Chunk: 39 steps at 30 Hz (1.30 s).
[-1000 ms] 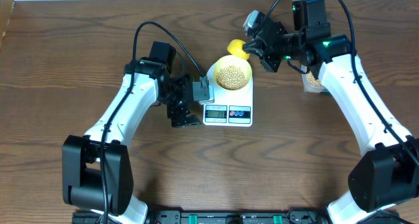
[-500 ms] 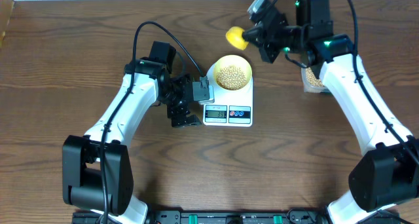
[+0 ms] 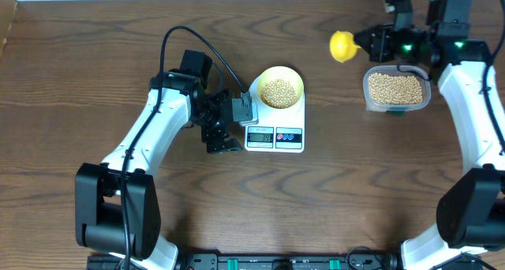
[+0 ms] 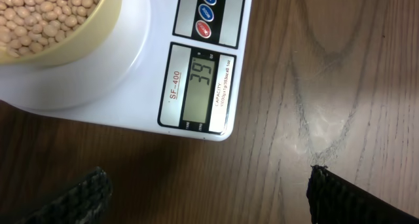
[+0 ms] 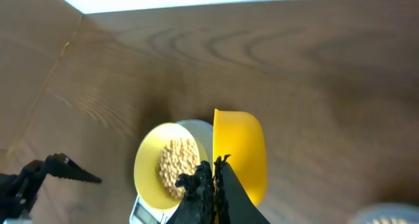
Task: Scoop item into bowl and weigh 50g on scale
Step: 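Return the empty scoop to the soybean tub with the right gripper, then scoop soybeans from the tub with the yellow scoop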
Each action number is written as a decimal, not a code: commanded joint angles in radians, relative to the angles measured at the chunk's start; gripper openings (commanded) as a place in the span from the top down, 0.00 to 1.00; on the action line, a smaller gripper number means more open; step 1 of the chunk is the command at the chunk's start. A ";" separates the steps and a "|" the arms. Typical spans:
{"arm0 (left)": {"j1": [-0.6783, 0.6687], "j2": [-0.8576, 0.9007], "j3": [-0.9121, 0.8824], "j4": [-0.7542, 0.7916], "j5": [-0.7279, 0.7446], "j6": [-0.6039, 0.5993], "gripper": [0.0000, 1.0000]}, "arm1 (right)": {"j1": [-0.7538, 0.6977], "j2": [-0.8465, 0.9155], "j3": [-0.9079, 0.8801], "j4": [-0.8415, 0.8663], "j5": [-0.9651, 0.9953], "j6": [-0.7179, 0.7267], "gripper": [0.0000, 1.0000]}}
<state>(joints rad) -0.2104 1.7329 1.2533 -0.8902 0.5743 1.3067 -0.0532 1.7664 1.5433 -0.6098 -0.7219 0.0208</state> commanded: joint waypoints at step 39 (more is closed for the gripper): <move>0.005 0.006 -0.002 -0.005 0.016 0.010 0.02 | -0.137 0.200 -0.002 -0.162 0.351 -0.014 0.99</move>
<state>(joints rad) -0.2104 1.7329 1.2533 -0.8902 0.5743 1.3067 -0.1864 1.9373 1.5429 -0.7811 -0.2817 -0.0071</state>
